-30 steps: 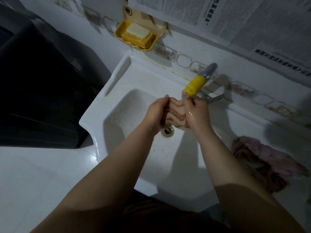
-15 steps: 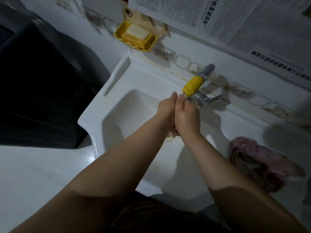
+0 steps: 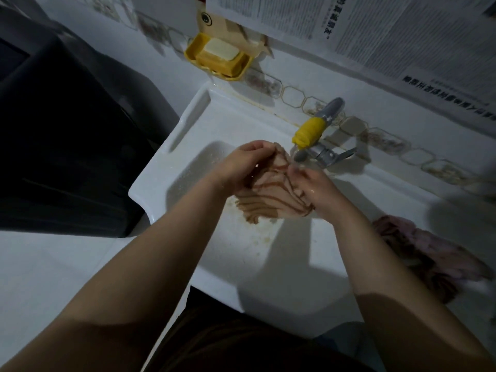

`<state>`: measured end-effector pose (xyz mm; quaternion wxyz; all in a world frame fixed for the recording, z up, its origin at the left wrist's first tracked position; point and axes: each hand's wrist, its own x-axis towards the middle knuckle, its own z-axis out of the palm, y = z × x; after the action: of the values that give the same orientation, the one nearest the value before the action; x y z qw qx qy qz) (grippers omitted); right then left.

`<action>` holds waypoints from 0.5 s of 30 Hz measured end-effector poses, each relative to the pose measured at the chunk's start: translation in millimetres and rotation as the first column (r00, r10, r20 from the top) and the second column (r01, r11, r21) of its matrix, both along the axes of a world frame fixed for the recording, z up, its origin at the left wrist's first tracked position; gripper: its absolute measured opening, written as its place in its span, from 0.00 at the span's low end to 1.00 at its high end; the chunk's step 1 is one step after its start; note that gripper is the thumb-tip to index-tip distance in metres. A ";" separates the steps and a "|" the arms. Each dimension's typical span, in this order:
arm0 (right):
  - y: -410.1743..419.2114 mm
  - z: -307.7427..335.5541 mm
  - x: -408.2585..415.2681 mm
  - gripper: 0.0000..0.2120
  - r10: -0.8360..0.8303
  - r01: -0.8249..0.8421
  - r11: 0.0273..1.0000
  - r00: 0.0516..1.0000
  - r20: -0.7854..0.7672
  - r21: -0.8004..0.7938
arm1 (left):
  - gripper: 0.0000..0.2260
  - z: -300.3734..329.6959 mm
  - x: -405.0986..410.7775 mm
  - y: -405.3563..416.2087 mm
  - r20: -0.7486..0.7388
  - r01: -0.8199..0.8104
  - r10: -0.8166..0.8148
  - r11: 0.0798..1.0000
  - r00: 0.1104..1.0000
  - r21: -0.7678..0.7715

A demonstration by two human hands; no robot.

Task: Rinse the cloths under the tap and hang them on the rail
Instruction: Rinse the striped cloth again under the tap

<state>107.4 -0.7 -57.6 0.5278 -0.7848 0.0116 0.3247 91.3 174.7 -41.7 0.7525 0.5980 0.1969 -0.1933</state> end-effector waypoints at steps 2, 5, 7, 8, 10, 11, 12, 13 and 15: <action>0.3 -1.0 0.2 0.17 0.019 -0.017 1.000 0.997 0.075 -0.021 | 0.07 2.7 2.5 5.7 0.041 0.077 -0.092 0.956 0.995 0.284; -1.7 1.8 5.8 0.13 -0.188 0.183 0.979 0.981 0.055 0.091 | 0.14 -1.7 0.1 11.0 0.071 0.138 -0.226 0.785 0.972 0.604; -0.9 7.4 9.9 0.12 -0.339 0.331 0.933 0.940 0.034 0.142 | 0.19 -6.4 -5.2 9.7 0.097 0.097 -0.176 0.837 0.980 0.538; 0.3 10.5 10.8 0.12 -0.390 0.379 0.915 0.919 0.058 0.137 | 0.20 -7.8 -6.4 6.6 0.112 0.046 -0.103 0.904 0.988 0.425; 9.0 18.0 7.0 0.11 -0.412 0.397 0.910 0.898 0.152 0.121 | 0.24 -8.5 -4.0 -5.8 0.063 -0.080 0.071 0.985 0.996 0.155; 17.6 21.3 1.8 0.11 -0.396 0.382 0.918 0.899 0.188 0.105 | 0.24 -8.8 -0.9 -13.0 0.015 -0.157 0.157 0.986 0.988 0.062; 27.0 22.5 -4.4 0.13 -0.355 0.349 0.935 0.907 0.227 0.067 | 0.23 -9.8 3.0 -19.7 -0.030 -0.213 0.213 0.977 0.977 0.006; 35.5 21.3 -10.5 0.17 -0.297 0.307 0.952 0.914 0.276 0.009 | 0.22 -15.7 7.5 -28.2 -0.060 -0.265 0.265 0.964 0.963 0.007; 45.4 22.3 -13.3 0.21 -0.208 0.272 0.952 0.911 0.355 -0.141 | 0.19 -10.5 9.6 -48.1 -0.089 -0.276 0.283 0.957 0.955 0.084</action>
<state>94.1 44.8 -35.3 0.4818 -0.8672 0.0487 0.1159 100.9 126.6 -52.2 0.7396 0.5801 0.3238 -0.1077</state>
